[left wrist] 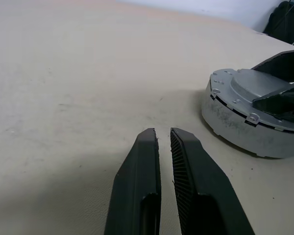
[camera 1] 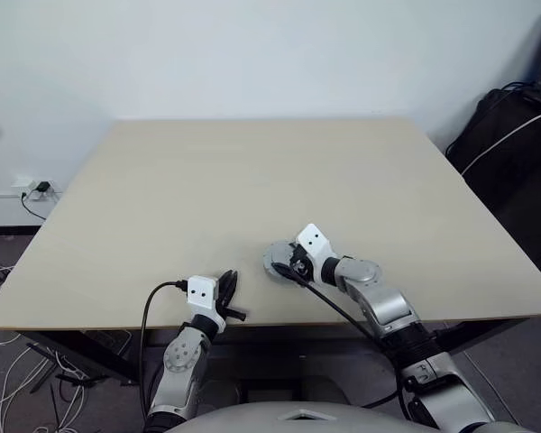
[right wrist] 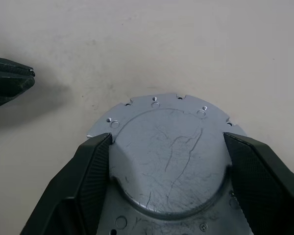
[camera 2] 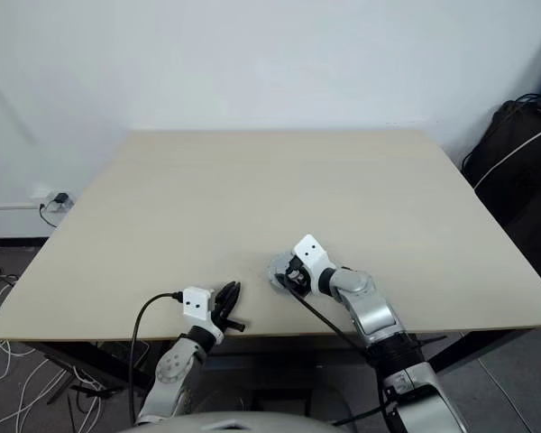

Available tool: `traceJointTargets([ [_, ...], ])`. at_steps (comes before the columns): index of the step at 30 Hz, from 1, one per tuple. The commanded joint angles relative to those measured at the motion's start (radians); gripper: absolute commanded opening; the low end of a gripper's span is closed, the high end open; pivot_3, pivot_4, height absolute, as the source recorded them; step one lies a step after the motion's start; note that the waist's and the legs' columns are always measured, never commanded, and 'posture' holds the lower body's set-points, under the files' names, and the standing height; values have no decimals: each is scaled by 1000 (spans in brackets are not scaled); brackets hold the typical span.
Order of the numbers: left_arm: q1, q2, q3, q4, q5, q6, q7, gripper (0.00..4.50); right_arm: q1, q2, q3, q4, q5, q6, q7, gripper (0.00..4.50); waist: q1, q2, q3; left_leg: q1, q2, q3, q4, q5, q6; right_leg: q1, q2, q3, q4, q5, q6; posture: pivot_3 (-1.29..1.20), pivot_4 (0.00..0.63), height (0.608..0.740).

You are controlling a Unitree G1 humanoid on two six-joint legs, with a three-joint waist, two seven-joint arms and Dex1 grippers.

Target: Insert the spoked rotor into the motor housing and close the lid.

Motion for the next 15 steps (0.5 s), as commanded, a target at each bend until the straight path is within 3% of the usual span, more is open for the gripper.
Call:
traceJointTargets([
  [1,-16,-4,3,-32,2,-18,2,503,-14,-27,6,14,-40,24,-4,3247,2,0,-1,0,0,0,0,0,0,0,0,0,0,0,0,0,0,740],
  [7,-19,-5,3,-31,2,-18,3,503,-11,-20,-7,33,-44,-16,-27,3247,2,1,-1,0,0,0,0,-1,-1,0,0,0,0,0,0,0,0,740],
  [15,-18,-4,2,-33,2,-17,1,503,-14,-32,8,64,-72,80,-52,3247,5,4,-5,3,0,0,1,-1,-2,4,0,0,0,0,1,0,0,740],
])
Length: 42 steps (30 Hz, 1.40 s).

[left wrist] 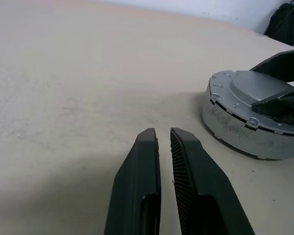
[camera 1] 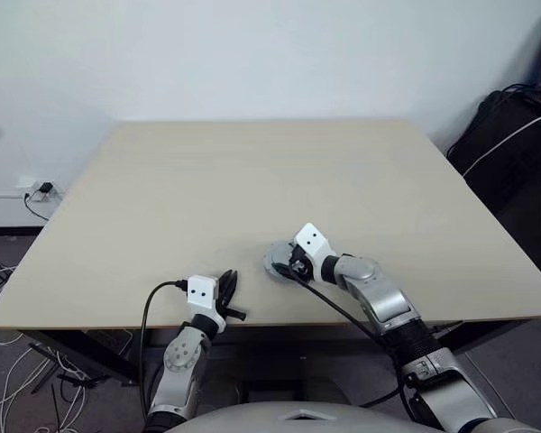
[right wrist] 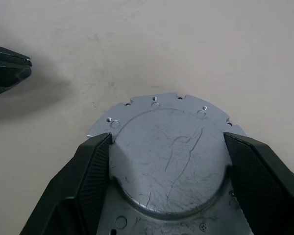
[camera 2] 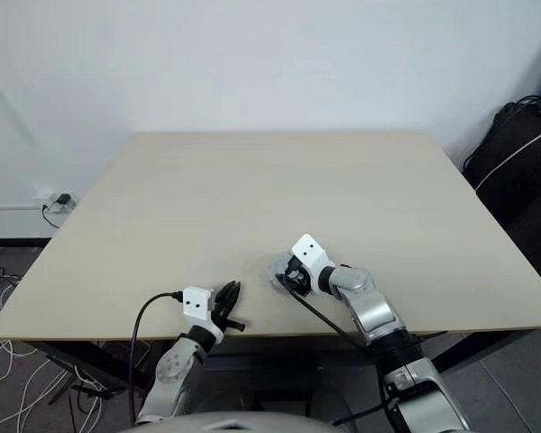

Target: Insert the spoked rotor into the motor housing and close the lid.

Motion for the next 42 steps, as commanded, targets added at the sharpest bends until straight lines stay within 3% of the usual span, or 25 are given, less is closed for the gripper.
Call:
traceJointTargets([
  [1,-15,-4,2,-33,2,-17,0,503,-2,-29,-3,58,-56,50,-43,3247,1,1,-1,0,0,0,0,0,0,0,0,0,0,0,0,0,0,740],
  [14,-33,13,3,-46,17,-20,2,503,12,-18,-10,45,-36,24,-41,3247,2,1,-1,0,0,0,2,0,0,1,0,0,0,-1,-2,0,0,740],
  [28,-340,97,-21,-27,44,307,-61,503,28,-2,-13,26,-25,36,-54,3247,1,0,-1,0,0,0,2,0,0,1,1,-1,0,1,2,0,0,740],
  [34,-478,80,-7,85,20,304,-123,503,40,4,-12,12,-25,41,-59,3247,-1,0,-1,0,0,0,1,0,0,1,1,-1,0,1,2,0,0,740],
  [42,-605,51,23,174,-137,664,-304,503,57,7,-10,-9,-24,50,-66,3247,-9,-2,-1,0,0,-1,1,3,5,0,2,-1,-2,1,2,0,0,740],
])
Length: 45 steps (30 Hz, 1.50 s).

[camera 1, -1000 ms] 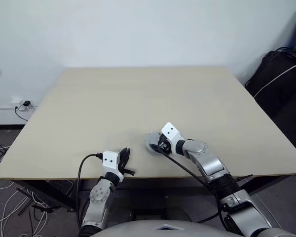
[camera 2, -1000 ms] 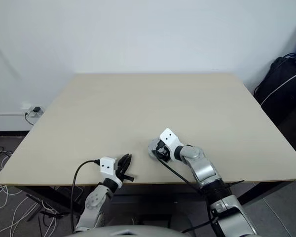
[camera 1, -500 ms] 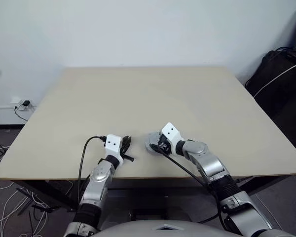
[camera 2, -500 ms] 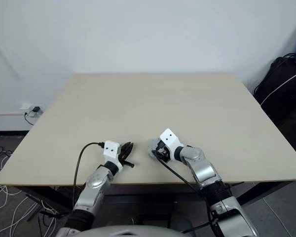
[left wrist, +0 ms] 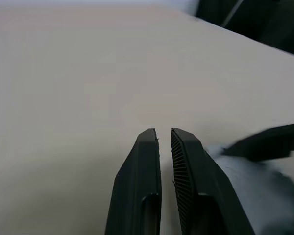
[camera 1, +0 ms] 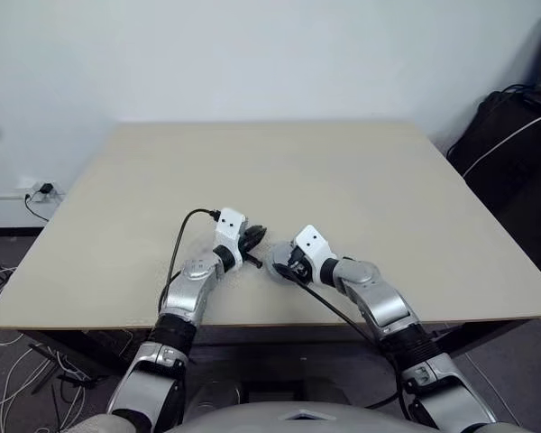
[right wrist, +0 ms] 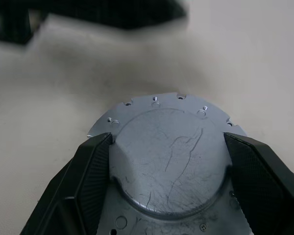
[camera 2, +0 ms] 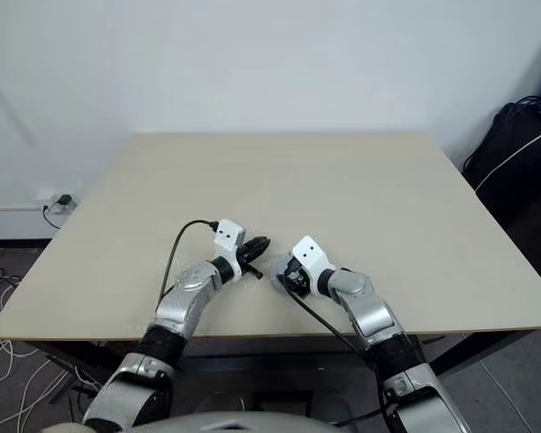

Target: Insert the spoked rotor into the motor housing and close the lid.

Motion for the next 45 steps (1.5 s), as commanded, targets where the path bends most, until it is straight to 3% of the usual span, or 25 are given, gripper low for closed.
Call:
traceJointTargets([
  [1,-69,-6,17,23,-46,120,-49,503,23,-12,-6,23,-25,52,-23,3247,0,0,0,0,0,0,0,0,0,0,0,0,0,0,0,0,0,740],
  [40,-69,19,-64,17,41,210,-105,503,64,-11,-28,-38,0,74,-29,3247,9,0,0,0,-1,-1,-2,-3,-5,0,-1,0,-2,0,0,0,0,740],
  [43,-68,17,-63,14,45,209,-106,503,83,-11,-54,-67,17,76,-33,4266,12,-1,0,0,-1,-2,-2,-3,-4,0,-2,0,-2,-1,0,0,0,740],
  [45,-66,17,-65,12,47,208,-108,503,99,-17,-67,-88,23,82,-37,4473,12,-1,0,0,-2,-1,-2,-4,-3,0,-2,1,-3,-1,1,0,0,740],
])
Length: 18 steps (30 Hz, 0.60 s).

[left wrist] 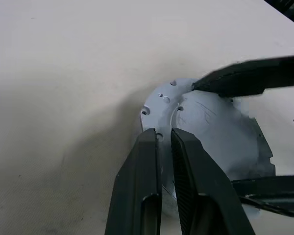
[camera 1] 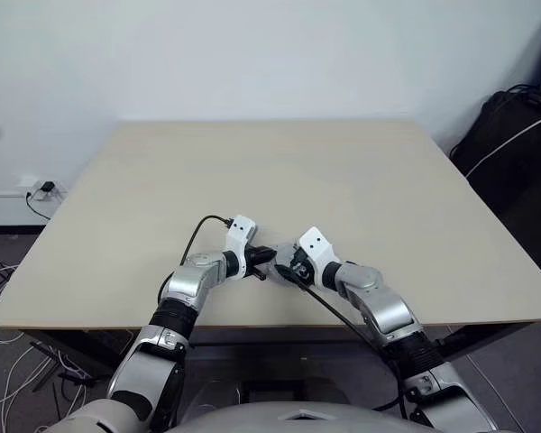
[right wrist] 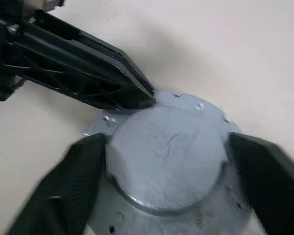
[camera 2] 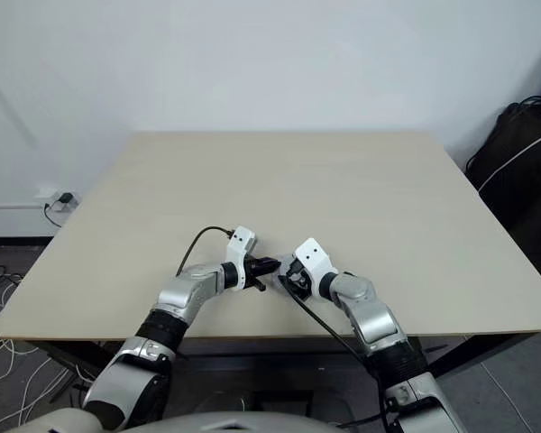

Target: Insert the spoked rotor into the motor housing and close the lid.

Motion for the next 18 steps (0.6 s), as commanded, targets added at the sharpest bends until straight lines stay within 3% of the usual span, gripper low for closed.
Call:
traceJointTargets([
  [1,1,-13,-21,-21,2,4,-16,503,35,-18,-22,-15,-2,42,-15,4473,0,0,0,0,0,0,0,0,0,0,0,0,0,0,0,0,0,740],
  [9,0,-9,-27,-16,5,-1,-25,503,112,-64,-77,-150,37,75,-3,4473,4,0,0,-1,0,0,0,-1,1,0,-1,0,0,-1,1,0,0,740],
  [18,-2,-14,-23,-10,3,-13,-34,503,222,-77,-219,-352,242,71,79,4473,4,-2,1,-4,-1,0,1,-2,2,-3,-1,1,-1,-2,3,0,0,740],
])
